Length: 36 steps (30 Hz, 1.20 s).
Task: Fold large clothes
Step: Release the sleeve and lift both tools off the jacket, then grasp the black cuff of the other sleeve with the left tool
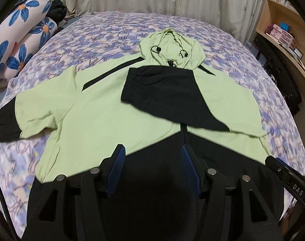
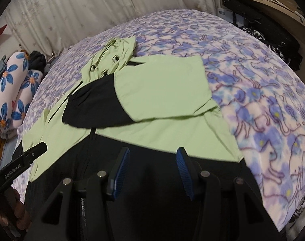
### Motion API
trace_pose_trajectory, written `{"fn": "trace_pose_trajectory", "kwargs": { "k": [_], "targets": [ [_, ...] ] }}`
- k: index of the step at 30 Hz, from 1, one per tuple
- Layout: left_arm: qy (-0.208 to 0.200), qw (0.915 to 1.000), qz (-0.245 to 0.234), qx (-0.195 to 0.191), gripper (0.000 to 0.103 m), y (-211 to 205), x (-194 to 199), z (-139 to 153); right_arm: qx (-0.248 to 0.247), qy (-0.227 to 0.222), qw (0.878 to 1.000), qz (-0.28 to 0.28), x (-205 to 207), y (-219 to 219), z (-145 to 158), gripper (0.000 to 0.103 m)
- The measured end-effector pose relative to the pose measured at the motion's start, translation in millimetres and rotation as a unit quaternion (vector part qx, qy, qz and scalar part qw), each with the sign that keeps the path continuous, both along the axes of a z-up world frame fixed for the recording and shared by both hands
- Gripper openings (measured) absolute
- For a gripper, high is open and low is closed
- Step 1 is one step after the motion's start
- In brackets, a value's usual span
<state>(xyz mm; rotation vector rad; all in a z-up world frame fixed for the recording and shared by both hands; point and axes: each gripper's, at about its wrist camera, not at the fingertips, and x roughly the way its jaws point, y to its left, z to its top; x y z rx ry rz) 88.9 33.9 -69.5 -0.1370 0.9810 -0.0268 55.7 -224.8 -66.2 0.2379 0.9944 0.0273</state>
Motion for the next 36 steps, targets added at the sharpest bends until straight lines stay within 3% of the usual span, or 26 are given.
{"fn": "trace_pose_trajectory", "kwargs": {
  "k": [18,28,36],
  "targets": [
    [-0.001,0.9991,0.039,-0.018,0.058,66.6,-64.3,2.2,-0.031,0.040,0.996,0.067,-32.3,70.6,-16.2,0.049],
    [-0.015,0.9961,0.086,0.018,0.066,131.6,-83.7,4.4,-0.066,0.001,0.988,0.140,-33.2,145.7,7.5,0.049],
    [-0.014,0.9883,0.152,0.010,0.066,204.4,-92.8,-4.4,-0.064,-0.024,0.979,0.195,-26.0,206.7,24.6,0.049]
  ]
}}
